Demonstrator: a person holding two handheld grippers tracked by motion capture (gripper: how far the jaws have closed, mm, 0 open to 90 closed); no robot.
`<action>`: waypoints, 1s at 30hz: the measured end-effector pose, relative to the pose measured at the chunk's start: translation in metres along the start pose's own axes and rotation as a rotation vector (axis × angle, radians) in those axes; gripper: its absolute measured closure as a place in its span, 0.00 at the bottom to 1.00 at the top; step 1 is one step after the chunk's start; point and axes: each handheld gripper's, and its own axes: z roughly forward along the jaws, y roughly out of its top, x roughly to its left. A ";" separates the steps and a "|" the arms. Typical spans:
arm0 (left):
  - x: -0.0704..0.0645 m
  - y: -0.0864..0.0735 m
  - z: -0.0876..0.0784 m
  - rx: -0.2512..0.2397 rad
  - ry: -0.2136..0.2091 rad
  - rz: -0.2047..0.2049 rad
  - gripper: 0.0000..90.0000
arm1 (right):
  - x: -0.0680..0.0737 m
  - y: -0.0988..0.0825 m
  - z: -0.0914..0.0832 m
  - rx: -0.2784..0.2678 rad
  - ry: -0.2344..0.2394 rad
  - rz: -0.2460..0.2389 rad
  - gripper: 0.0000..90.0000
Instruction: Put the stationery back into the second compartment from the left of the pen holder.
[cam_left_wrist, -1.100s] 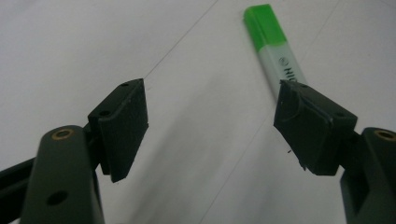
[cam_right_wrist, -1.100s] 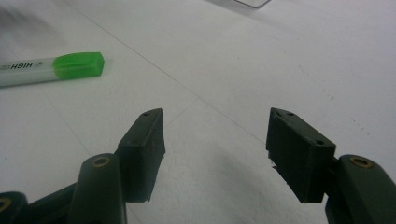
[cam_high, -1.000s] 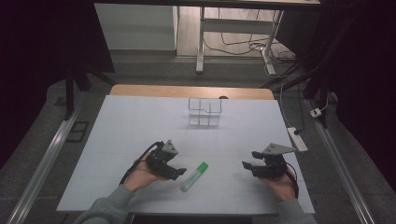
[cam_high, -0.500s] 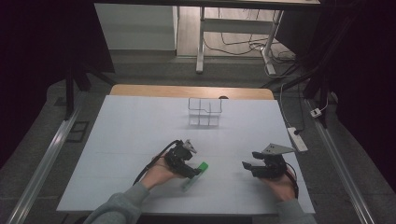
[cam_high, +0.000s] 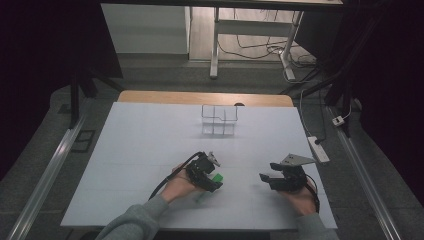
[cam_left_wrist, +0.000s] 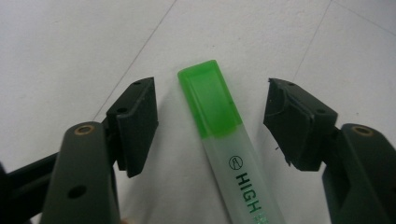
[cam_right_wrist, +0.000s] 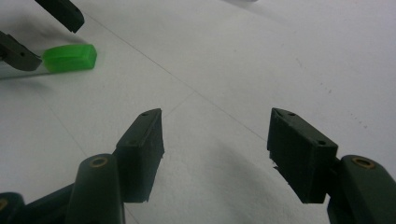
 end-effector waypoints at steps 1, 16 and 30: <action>-0.001 0.000 0.001 0.003 0.002 0.003 0.40 | 0.000 0.000 0.000 0.000 -0.001 0.000 0.40; -0.011 0.004 0.011 0.053 0.066 0.040 0.63 | 0.001 0.001 -0.001 -0.006 -0.009 0.002 0.40; -0.012 0.003 0.010 0.047 0.069 0.047 0.73 | 0.001 0.001 -0.002 -0.005 -0.017 0.004 0.40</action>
